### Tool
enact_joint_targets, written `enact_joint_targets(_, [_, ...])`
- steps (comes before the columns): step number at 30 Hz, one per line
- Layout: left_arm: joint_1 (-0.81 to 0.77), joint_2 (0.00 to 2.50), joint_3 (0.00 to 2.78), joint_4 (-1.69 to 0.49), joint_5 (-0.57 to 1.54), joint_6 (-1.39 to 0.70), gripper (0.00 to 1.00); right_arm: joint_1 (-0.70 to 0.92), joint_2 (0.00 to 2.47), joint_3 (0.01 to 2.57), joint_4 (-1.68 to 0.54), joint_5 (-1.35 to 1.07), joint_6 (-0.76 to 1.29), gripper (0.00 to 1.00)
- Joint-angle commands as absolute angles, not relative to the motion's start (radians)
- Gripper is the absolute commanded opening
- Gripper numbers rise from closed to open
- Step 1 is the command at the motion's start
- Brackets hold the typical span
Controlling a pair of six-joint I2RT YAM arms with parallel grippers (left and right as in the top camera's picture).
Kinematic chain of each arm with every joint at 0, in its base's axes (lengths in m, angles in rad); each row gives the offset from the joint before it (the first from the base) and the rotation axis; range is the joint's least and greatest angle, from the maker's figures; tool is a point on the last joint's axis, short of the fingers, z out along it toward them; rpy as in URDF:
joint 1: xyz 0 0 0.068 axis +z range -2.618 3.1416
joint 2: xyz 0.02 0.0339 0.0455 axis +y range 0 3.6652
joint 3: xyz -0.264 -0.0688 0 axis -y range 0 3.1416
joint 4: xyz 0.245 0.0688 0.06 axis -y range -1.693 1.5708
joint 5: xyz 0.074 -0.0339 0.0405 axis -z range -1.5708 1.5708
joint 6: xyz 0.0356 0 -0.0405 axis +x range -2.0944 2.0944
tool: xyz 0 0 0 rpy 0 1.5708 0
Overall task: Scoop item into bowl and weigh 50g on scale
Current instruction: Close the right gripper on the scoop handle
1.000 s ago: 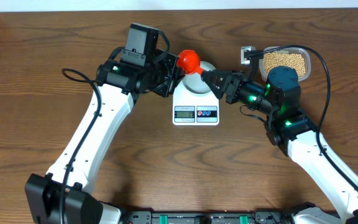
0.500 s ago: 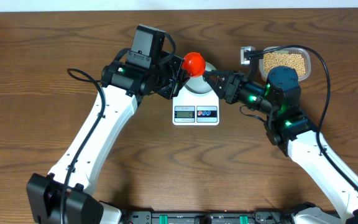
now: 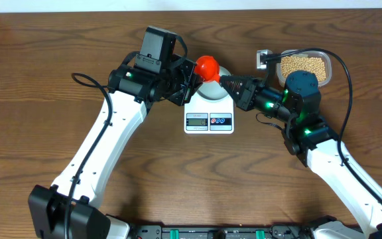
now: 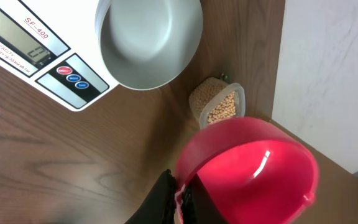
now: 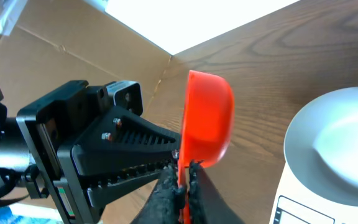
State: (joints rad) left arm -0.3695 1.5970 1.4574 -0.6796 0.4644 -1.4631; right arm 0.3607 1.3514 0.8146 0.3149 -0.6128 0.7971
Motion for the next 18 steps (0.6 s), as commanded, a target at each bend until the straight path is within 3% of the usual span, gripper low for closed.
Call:
enact_joint_targets(1, [-0.373, 1.590, 1.470, -0.679, 0.451, -1.465, 0.07, 0.368, 1.356, 0.829, 0.317, -0.620, 0.788, 0.01])
enact_joint_targets(10, [-0.373, 1.590, 1.470, -0.679, 0.451, -1.465, 0.08, 0.368, 1.356, 0.829, 0.303, -0.620, 0.788, 0.01])
enact_joint_targets(11, [-0.373, 1.590, 1.470, -0.679, 0.451, -1.465, 0.17, 0.368, 1.356, 0.829, 0.300, -0.620, 0.788, 0.01])
enact_joint_targets(13, [-0.373, 1.590, 1.470, -0.679, 0.451, -1.465, 0.71, 0.368, 1.356, 0.829, 0.295, -0.620, 0.788, 0.01])
enact_joint_targets(14, [-0.373, 1.590, 1.470, -0.679, 0.451, -1.465, 0.87, 0.368, 1.356, 0.829, 0.295, -0.620, 0.788, 0.01])
enact_joint_targets(15, [-0.373, 1.590, 1.470, -0.678, 0.451, -1.465, 0.92, 0.368, 1.356, 0.829, 0.295, -0.620, 0.788, 0.01])
enact_joint_targets(18, [-0.373, 1.590, 1.470, -0.675, 0.451, -1.465, 0.92, 0.368, 1.356, 0.829, 0.295, -0.619, 0.788, 0.01])
